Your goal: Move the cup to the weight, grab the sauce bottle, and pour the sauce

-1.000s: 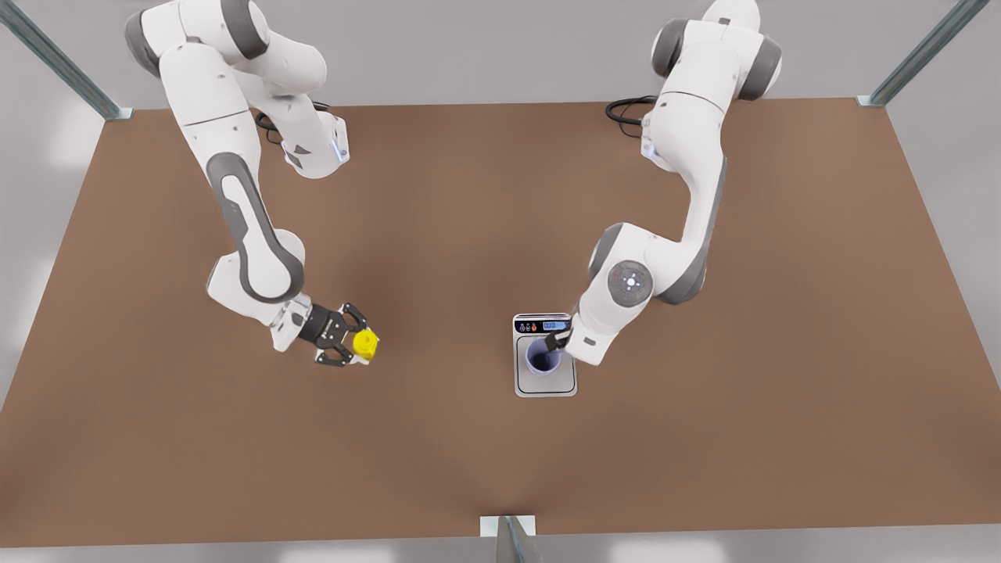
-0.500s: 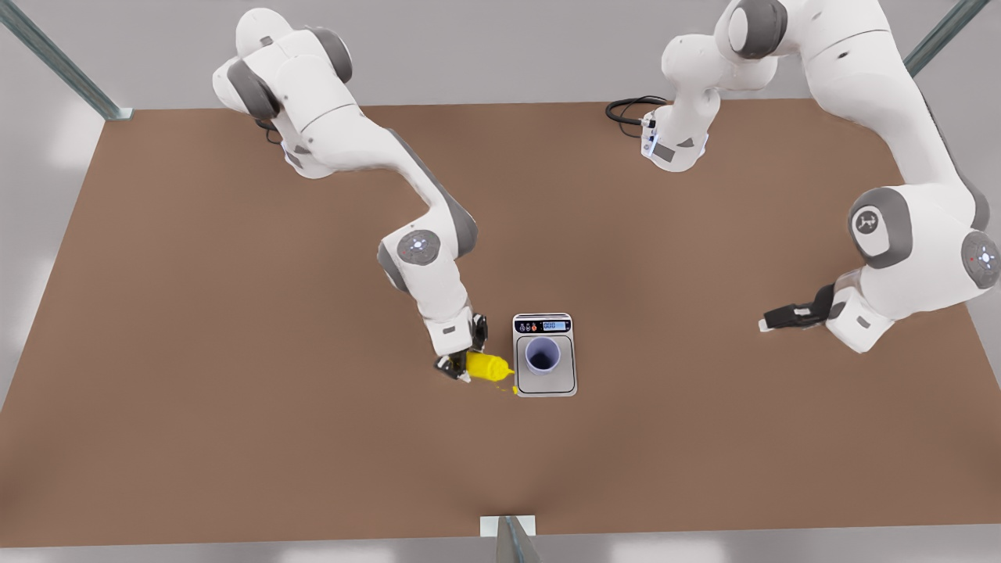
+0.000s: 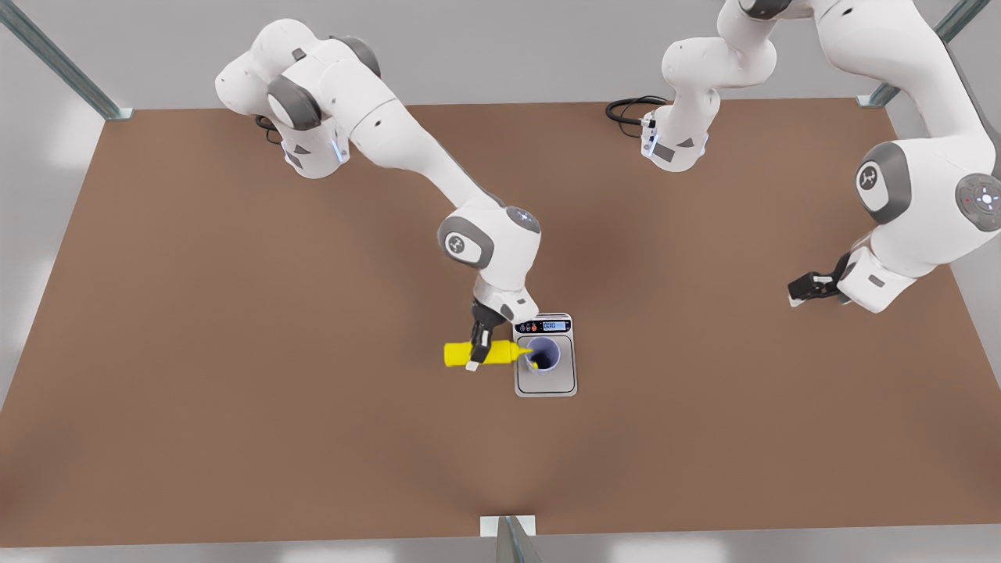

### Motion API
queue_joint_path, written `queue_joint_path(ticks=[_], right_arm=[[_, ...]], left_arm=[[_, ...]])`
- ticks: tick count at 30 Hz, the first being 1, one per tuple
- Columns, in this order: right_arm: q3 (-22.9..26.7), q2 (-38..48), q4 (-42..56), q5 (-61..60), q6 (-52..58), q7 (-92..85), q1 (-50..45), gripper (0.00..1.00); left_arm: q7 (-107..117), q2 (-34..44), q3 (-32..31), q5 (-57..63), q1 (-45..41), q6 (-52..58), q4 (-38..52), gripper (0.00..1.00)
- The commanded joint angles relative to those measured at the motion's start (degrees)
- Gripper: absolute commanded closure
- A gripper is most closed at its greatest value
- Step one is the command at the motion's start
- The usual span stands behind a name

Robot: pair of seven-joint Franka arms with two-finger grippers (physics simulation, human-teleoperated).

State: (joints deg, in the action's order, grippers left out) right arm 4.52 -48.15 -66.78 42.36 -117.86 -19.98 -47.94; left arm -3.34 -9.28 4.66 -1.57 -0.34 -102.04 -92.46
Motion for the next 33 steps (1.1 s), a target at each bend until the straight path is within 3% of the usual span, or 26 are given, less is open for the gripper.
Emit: queue_joint_path(ticks=[1, 5, 12, 29, 33], right_arm=[[0.0, -0.3, 0.5, 0.6, 0.4, 0.0, 0.0, 0.43], [0.2, -4.1, 6.6, 4.6, 0.9, 0.3, -1.3, 0.43], [0.1, -6.4, 6.6, 17.0, 4.1, -1.0, -3.1, 0.43], [-0.1, -7.6, 6.9, 16.9, 4.7, -1.0, -3.9, 0.42], [-1.1, -2.7, 6.6, 3.4, 6.4, -1.0, 0.5, 0.42]], left_arm=[[0.0, 0.0, 0.0, 0.6, 0.0, 0.0, 0.0, 0.0], [0.4, -0.7, 0.0, 0.6, 0.0, 0.5, -0.2, 0.0], [0.4, -0.7, 0.0, 0.5, 0.0, 1.4, -0.5, 0.0], [0.6, -0.7, -0.1, 0.4, -0.2, 2.1, -0.5, 0.0], [0.6, -0.7, -0.2, 0.4, -0.2, 2.1, -0.4, 0.0]])
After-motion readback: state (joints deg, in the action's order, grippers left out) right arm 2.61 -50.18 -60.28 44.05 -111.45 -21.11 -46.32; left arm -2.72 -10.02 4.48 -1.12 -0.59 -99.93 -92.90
